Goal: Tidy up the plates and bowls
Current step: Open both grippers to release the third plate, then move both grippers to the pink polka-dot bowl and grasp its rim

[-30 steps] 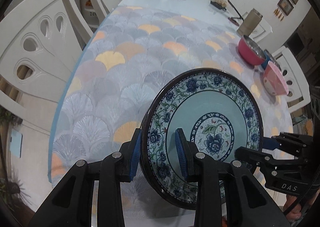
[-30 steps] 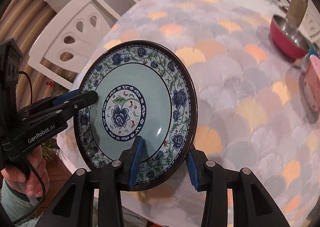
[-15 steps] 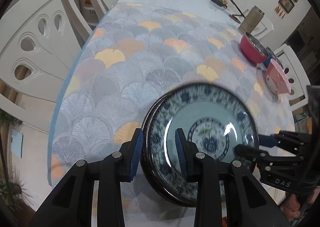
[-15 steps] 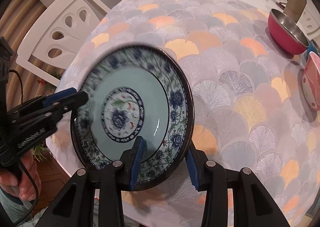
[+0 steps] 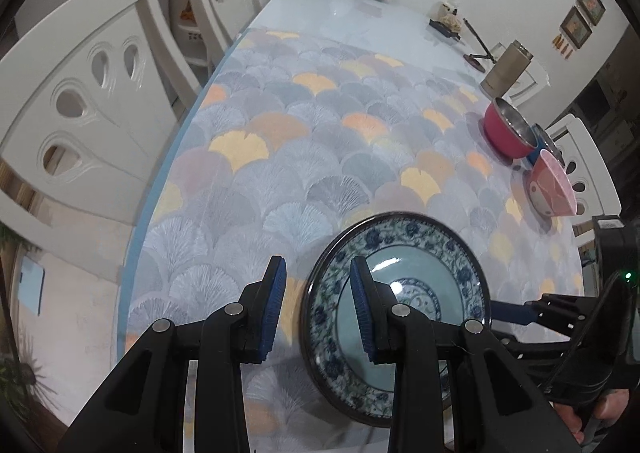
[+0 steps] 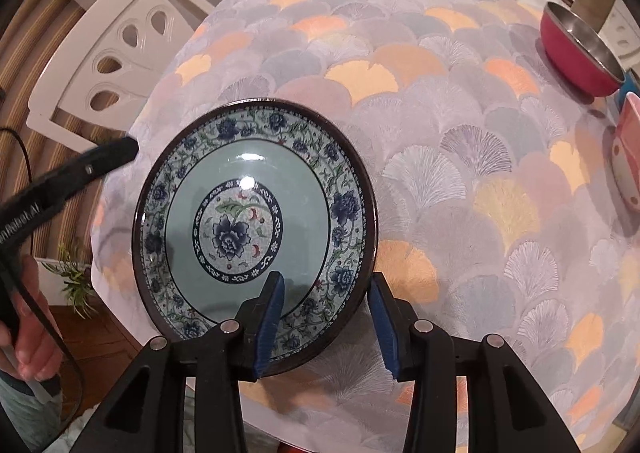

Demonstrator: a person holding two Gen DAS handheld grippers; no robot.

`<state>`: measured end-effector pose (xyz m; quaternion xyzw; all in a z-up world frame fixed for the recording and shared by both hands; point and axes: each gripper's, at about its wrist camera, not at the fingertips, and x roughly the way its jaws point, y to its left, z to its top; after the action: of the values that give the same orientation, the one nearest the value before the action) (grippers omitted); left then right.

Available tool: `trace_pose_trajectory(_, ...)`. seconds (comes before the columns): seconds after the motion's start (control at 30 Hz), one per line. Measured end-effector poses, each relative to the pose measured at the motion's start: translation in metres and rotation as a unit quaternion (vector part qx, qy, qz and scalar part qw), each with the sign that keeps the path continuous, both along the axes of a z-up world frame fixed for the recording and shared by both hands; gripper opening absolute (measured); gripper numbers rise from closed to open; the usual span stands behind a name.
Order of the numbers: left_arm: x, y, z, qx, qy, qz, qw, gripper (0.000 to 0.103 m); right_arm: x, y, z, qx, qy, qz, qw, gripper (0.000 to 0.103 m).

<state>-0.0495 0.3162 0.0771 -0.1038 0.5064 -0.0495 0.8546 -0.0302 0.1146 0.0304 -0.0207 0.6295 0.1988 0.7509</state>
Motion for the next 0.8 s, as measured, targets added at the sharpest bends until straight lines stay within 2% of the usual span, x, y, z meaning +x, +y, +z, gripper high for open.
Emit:
trace_pose_trajectory(0.17, 0.013, -0.013, 0.019, 0.0, -0.023, -0.024, 0.9994, 0.029, 0.004, -0.011, 0.009, -0.002, -0.011, -0.017, 1.0, 0.041)
trace_pose_trajectory(0.37, 0.044, -0.051, 0.053, -0.018, -0.063, -0.084, 0.9943, 0.029, 0.013, -0.056, 0.052, 0.012, -0.057, -0.081, 0.995, 0.042)
trace_pose_trajectory(0.43, 0.058, -0.077, 0.065, -0.03, -0.076, -0.113, 0.9903, 0.029, 0.015, -0.082, 0.07, 0.017, -0.08, -0.112, 0.99, 0.049)
trace_pose_trajectory(0.47, 0.063, -0.089, 0.068, -0.033, -0.079, -0.124, 0.9886, 0.03, 0.016, -0.095, 0.078, 0.018, -0.09, -0.127, 0.988, 0.055)
trace_pose_trajectory(0.57, 0.081, -0.137, 0.077, -0.036, -0.081, -0.154, 0.9841, 0.036, 0.023, -0.145, 0.101, 0.025, -0.122, -0.186, 0.975, 0.055)
trace_pose_trajectory(0.63, 0.093, -0.168, 0.077, -0.036, -0.076, -0.163, 0.983, 0.054, 0.03, -0.189, 0.111, 0.037, -0.135, -0.236, 0.962, 0.056)
trace_pose_trajectory(0.7, 0.105, -0.204, 0.072, -0.05, -0.066, -0.174, 0.9813, 0.061, 0.036, -0.227, 0.113, 0.053, -0.137, -0.274, 0.95, 0.056)
trace_pose_trajectory(0.8, 0.121, -0.25, 0.059, -0.077, -0.034, -0.181, 0.98, 0.061, 0.052, -0.28, 0.103, 0.051, -0.112, -0.317, 0.94, 0.056)
